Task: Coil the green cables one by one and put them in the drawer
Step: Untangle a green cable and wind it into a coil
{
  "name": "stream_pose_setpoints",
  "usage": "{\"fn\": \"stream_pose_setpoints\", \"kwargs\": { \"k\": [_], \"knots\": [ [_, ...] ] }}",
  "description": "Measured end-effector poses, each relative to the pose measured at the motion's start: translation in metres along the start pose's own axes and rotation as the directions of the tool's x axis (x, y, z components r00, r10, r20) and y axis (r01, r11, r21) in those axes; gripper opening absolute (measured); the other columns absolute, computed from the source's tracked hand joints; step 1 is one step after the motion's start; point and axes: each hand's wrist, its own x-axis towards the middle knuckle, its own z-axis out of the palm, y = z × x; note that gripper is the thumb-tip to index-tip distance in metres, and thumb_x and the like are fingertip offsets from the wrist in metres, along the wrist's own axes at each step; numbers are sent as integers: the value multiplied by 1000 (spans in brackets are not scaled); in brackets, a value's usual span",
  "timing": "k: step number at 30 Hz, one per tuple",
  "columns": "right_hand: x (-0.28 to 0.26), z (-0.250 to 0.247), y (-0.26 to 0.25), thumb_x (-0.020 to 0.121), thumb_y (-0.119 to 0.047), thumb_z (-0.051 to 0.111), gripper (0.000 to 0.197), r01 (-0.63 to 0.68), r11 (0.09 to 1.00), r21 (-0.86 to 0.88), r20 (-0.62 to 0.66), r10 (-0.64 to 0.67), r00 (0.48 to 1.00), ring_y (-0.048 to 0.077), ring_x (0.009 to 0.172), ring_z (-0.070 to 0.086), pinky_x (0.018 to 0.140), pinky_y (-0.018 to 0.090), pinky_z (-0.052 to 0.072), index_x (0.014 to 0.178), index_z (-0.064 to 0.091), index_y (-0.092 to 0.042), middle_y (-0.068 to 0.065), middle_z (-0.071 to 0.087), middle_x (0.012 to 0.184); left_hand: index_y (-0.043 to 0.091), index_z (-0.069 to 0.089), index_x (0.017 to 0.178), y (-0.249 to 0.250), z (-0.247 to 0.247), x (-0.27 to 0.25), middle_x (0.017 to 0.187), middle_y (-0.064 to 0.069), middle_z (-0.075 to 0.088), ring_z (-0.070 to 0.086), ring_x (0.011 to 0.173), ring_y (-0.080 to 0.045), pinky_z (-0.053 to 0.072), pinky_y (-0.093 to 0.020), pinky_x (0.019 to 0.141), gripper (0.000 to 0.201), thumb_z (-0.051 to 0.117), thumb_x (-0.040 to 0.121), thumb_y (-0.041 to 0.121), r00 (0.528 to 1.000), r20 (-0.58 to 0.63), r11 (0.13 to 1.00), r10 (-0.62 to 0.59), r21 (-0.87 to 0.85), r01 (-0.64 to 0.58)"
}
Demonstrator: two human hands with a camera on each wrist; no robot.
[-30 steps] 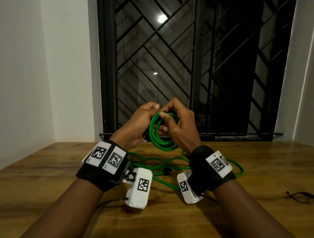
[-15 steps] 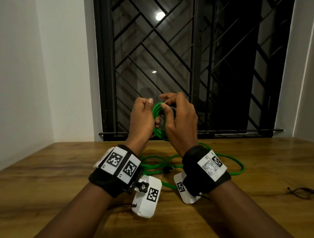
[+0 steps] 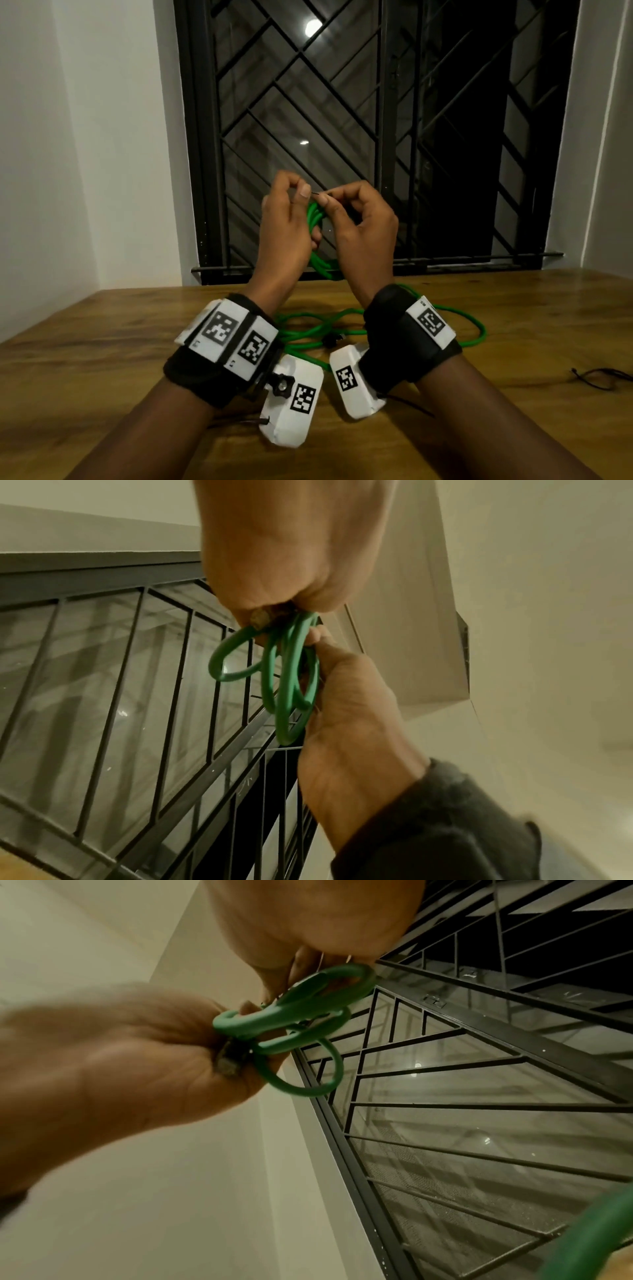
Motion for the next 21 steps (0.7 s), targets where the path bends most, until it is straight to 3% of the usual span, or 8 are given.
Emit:
{"fn": "stream_pose_setpoints", "kwargs": {
  "k": [3,9,14,18,21],
  "knots": [
    [2,1,2,89,-12,74,4,-62,992,110,5,62,998,17,85,72,81,44,59,86,71,-11,2,74,84,12,48,95,0,-1,2,74,-2,54,48,48,-8,38,-21,42,17,40,107,21,999,-11,992,-47,-118,45],
    [4,-2,1,85,-6,77,3,-106,970,216,26,103,994,17,84,73,80,31,60,86,75,-6,4,76,84,12,52,85,2,-3,4,63,3,55,44,43,-9,37,-18,39,22,42,105,14,995,31,953,-97,-286,102],
    [2,-3,2,84,-7,79,5,-116,968,223,54,106,993,18,85,74,83,36,60,89,78,-7,3,77,84,10,53,83,1,-5,3,63,-4,50,43,43,-9,35,-18,38,23,44,104,12,996,27,957,-89,-275,93],
    [1,-2,2,85,-6,77,6,-104,971,214,57,94,994,10,85,74,81,26,59,90,78,-9,-2,77,85,7,54,84,1,-6,3,62,-6,49,43,44,-13,35,-19,38,22,45,103,12,996,-6,970,-85,-231,81],
    [0,-2,2,87,-7,76,8,-91,974,207,54,81,995,10,88,74,83,28,59,94,79,-6,0,78,88,6,56,86,0,-7,3,61,-5,51,44,45,-14,36,-20,39,21,46,103,14,997,-22,978,-76,-196,70]
  ]
}}
